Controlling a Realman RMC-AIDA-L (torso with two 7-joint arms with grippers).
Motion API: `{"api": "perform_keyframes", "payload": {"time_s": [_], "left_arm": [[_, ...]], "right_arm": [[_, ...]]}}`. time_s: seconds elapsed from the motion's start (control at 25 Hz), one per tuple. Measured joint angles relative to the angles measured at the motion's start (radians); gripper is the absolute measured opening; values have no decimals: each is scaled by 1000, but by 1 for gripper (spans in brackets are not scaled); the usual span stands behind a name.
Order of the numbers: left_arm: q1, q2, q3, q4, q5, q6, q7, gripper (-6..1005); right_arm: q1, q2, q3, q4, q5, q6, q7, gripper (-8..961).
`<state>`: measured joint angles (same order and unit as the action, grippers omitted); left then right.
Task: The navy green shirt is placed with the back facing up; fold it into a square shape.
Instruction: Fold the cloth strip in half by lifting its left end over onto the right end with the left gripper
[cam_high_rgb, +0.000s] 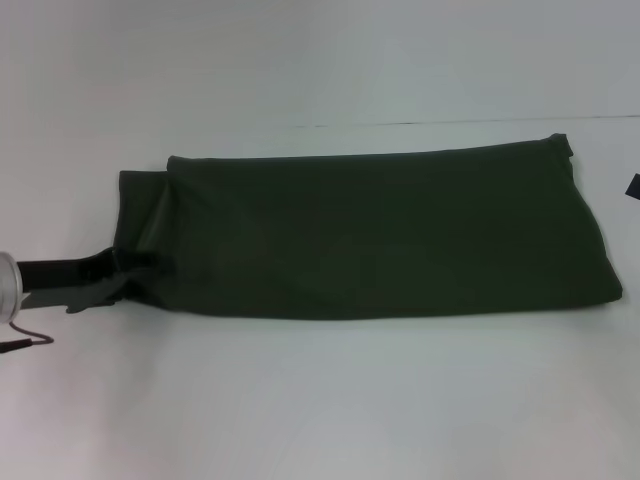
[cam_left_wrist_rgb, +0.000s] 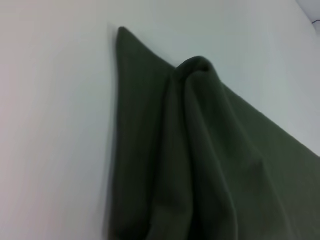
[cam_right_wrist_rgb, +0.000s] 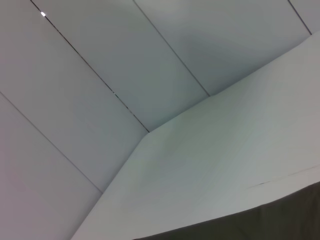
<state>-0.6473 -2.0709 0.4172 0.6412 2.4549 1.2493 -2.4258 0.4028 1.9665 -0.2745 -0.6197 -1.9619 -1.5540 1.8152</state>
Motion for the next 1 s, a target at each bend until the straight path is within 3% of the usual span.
{"api": "perform_keyframes", "payload": {"time_s": [1.0], "left_arm": [[52, 0, 3, 37, 33, 58, 6, 683]], "right_arm": [[-2, 1, 0, 0, 0, 1, 1, 913]]}}
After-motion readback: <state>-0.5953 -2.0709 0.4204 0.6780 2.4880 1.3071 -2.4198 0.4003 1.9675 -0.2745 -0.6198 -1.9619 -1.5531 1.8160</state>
